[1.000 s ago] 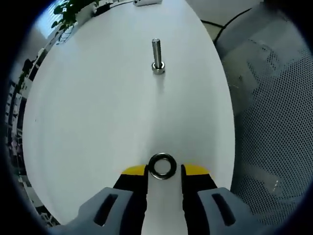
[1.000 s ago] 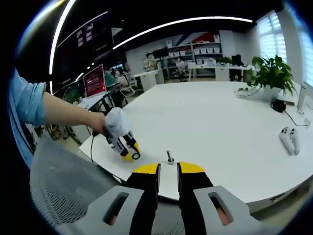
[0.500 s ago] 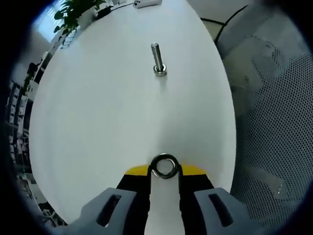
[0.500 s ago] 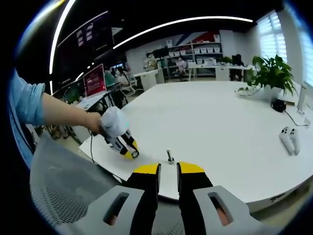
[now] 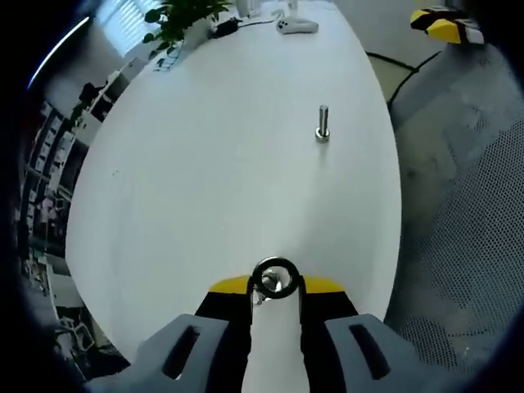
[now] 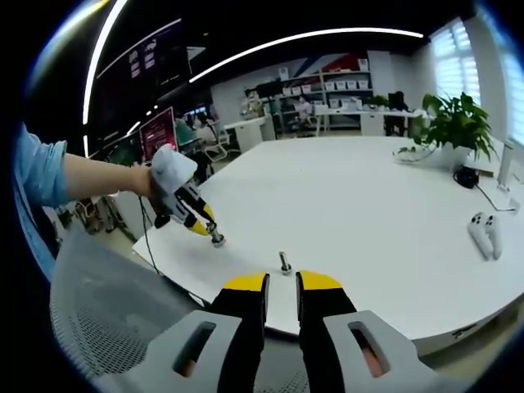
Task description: Place the washer onto the threaded stud by aligning its center hole with the stud, sliding it down to the base, and recovering from edge contact or off-axis alignment until the washer reaches the visible bottom stop.
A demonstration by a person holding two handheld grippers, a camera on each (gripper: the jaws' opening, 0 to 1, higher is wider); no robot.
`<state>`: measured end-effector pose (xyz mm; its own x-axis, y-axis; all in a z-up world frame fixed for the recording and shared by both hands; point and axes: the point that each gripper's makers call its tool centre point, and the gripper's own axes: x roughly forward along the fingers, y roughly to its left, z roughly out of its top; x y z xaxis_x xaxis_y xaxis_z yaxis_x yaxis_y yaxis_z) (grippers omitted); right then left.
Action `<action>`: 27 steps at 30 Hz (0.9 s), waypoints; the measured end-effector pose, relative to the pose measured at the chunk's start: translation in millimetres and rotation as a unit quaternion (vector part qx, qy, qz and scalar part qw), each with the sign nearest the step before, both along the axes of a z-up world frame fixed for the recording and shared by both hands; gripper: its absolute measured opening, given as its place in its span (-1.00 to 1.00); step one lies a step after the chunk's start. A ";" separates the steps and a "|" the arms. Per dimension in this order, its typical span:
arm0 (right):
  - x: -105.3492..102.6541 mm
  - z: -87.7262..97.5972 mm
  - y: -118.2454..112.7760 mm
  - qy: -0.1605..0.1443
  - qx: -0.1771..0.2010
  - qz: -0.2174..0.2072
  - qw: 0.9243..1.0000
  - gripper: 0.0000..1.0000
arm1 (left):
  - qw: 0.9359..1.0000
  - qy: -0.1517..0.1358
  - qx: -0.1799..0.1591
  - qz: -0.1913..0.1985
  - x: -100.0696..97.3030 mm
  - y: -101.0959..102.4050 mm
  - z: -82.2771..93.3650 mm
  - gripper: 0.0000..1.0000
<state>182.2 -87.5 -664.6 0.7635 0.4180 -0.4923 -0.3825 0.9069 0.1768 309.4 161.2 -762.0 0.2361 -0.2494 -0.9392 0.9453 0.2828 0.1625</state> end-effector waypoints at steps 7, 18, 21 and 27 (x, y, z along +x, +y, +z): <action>0.4 0.5 -0.5 -0.001 0.001 -0.002 1.000 -0.68 | 1.000 -0.002 -0.008 0.010 5.2 6.0 11.5 -0.62; 0.4 0.7 -1.7 -0.002 0.001 -0.007 1.000 -0.68 | 0.999 0.015 0.035 -0.005 8.3 9.9 -15.1 -0.62; 0.7 0.6 -2.2 -0.002 0.001 -0.009 1.000 -0.68 | 0.999 0.028 0.043 -0.005 9.1 9.0 -22.2 -0.62; 0.7 0.2 -2.7 0.000 0.001 -0.011 1.000 -0.68 | 0.997 0.042 0.067 -0.019 7.3 8.8 -39.0 -0.62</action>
